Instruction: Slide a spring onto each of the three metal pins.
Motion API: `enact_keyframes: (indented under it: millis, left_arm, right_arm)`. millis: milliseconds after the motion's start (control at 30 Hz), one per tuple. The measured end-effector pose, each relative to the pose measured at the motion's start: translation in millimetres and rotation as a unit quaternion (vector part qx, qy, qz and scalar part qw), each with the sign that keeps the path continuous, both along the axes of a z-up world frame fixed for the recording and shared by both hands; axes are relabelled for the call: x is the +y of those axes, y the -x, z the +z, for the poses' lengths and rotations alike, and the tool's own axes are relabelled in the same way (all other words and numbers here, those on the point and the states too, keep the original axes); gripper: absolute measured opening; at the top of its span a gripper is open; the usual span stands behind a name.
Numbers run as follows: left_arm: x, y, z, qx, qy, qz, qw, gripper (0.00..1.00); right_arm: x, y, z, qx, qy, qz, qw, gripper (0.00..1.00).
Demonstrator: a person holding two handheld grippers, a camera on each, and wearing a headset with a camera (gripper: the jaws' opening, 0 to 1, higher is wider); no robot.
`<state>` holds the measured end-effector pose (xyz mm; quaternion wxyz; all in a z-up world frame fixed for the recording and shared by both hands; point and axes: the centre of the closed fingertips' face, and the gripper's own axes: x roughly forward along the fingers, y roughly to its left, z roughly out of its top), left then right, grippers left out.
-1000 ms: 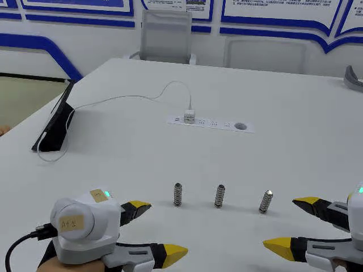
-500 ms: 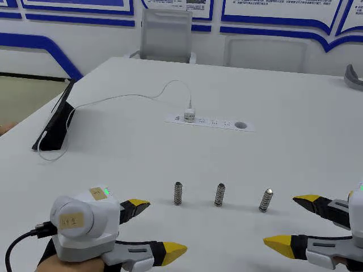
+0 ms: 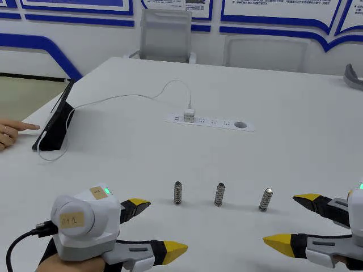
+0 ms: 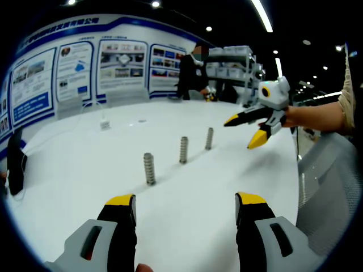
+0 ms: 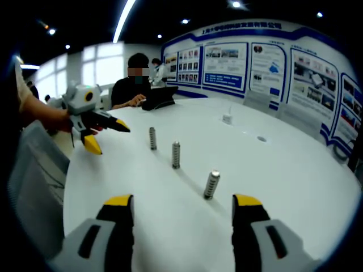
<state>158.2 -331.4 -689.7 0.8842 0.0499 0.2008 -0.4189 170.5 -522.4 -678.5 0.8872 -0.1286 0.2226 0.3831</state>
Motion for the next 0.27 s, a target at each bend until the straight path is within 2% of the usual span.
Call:
enact_keyframes:
  millis: [267]
  left_arm:
    - [0.3, -0.4, -0.8, 0.0, 0.001, 0.001, 1.0, 0.72]
  right_arm:
    - [-0.1, 0.0, -0.9, 0.001, 0.001, 0.001, 1.0, 0.72]
